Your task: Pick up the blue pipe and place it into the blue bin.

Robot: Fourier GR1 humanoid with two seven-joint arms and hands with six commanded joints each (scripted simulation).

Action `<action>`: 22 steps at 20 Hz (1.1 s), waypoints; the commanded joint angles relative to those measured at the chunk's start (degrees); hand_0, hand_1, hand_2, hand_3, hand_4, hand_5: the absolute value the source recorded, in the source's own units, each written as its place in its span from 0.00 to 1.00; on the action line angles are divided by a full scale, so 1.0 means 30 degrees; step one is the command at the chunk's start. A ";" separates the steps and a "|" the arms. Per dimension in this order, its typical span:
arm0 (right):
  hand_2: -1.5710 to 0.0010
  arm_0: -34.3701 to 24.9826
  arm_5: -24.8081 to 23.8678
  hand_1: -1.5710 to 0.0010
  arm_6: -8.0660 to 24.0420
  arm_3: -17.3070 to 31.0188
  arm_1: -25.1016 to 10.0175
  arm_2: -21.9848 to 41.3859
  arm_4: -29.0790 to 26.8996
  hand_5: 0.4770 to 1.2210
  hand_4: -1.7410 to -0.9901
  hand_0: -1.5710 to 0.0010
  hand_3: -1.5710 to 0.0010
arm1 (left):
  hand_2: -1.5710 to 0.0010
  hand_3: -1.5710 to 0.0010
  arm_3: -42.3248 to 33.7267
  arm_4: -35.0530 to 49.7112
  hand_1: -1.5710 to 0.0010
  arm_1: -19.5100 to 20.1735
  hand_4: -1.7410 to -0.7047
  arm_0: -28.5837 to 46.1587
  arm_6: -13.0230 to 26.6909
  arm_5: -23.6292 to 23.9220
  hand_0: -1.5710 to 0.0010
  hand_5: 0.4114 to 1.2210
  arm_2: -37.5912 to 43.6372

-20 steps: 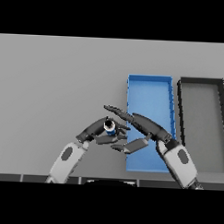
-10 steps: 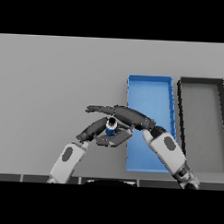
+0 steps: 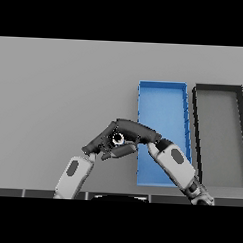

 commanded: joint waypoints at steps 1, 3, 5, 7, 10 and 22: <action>0.09 -0.0114 -0.0062 0.09 0.0034 -0.0123 -0.0195 -0.0027 0.0145 0.69 0.10 0.09 0.17 | 0.00 0.07 -0.0059 0.0078 0.00 -0.0040 0.03 -0.0157 0.0143 -0.0080 0.00 1.00 0.0218; 0.06 0.0054 -0.0331 0.06 -0.0540 -0.0246 -0.0303 0.0329 0.0529 0.80 0.06 0.06 0.11 | 0.00 0.09 0.0174 -0.0214 0.00 -0.0151 0.02 -0.0373 0.0025 -0.0357 0.00 1.00 0.0468; 0.04 -0.0025 -0.0440 0.04 -0.0908 -0.0223 -0.0281 0.0457 0.0420 0.87 0.04 0.04 0.07 | 0.00 0.09 -0.0032 -0.0450 0.00 -0.0422 0.01 -0.0165 -0.0125 -0.0156 0.00 1.00 0.0356; 0.02 0.0274 -0.0970 0.02 -0.0828 -0.0558 -0.0141 0.0626 0.0414 0.92 0.03 0.02 0.04 | 0.00 0.09 0.0041 -0.0684 0.00 -0.0381 0.01 -0.0283 -0.0541 -0.0194 0.00 1.00 0.0411; 0.01 0.0136 -0.1344 0.01 -0.0926 -0.0600 0.0038 0.0523 0.0528 0.96 0.01 0.01 0.02 | 0.00 0.07 -0.0452 -0.1424 0.00 -0.0163 0.02 -0.0024 -0.1207 0.0516 0.00 1.00 0.0332; 0.00 0.0381 -0.1819 0.00 -0.0268 -0.0899 0.0068 0.0736 0.1350 1.00 0.00 0.00 0.00 | 0.93 0.94 -0.0525 -0.2164 0.93 0.0128 0.74 0.0174 0.1323 -0.1114 0.92 0.29 0.0758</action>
